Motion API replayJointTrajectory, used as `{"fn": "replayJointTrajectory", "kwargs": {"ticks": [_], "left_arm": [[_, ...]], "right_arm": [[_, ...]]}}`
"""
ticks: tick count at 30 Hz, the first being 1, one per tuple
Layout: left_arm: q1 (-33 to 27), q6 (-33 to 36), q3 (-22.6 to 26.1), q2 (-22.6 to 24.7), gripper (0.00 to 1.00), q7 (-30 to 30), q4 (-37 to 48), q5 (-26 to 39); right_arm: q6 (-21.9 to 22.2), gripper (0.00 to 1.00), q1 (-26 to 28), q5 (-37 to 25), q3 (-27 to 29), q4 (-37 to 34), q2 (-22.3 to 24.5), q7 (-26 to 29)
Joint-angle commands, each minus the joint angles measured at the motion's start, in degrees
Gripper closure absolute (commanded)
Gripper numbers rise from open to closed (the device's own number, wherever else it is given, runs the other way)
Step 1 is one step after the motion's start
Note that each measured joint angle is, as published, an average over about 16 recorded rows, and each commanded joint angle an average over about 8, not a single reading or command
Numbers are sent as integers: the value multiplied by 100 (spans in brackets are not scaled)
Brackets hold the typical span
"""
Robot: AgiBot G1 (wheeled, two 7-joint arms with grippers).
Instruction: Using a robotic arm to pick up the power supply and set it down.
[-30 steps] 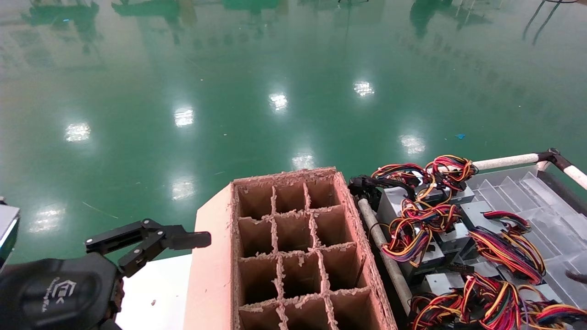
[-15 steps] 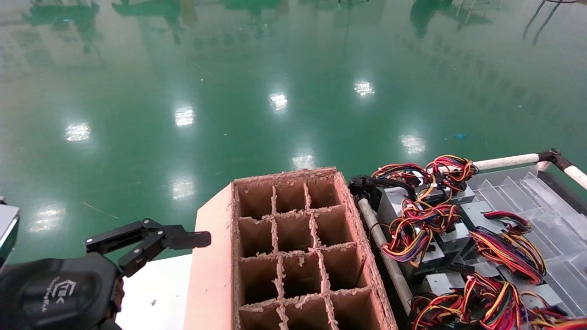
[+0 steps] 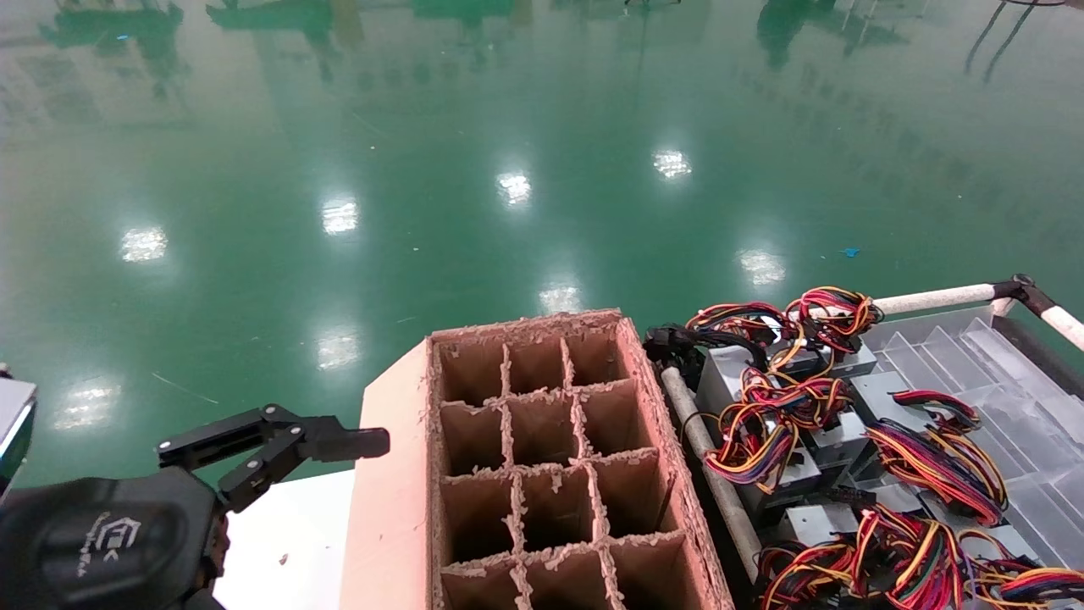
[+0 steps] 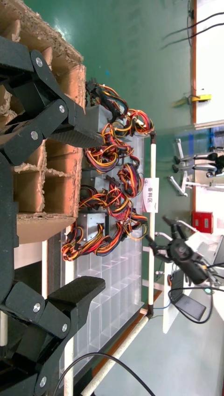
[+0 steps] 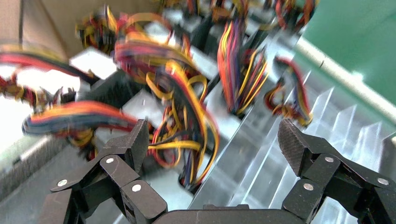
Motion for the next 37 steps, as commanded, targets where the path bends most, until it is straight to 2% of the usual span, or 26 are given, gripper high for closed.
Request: {"fn": "replayJointTrajectory", "kwargs": {"ticks": [1, 6, 11, 34, 37], "left_arm": [[0, 0, 0, 0, 0, 0, 0, 0], [1, -1, 0, 0, 0, 0, 1, -1], [1, -1, 1, 0, 0, 1, 2, -1], [-1, 0, 4, -1, 0, 3, 4, -2], [-1, 0, 4, -1, 0, 3, 4, -2]], "right_arm": [[-112, 0, 58, 16, 42, -23, 44, 62], [-312, 0, 81, 227, 135, 5, -14, 136], [-387, 0, -39, 141, 478, 174, -162, 355], [-437, 0, -1193, -1370, 3483, 1718, -1363, 2187], [-440, 0, -1268, -1468, 3678, 1818, -1440, 2306]]}}
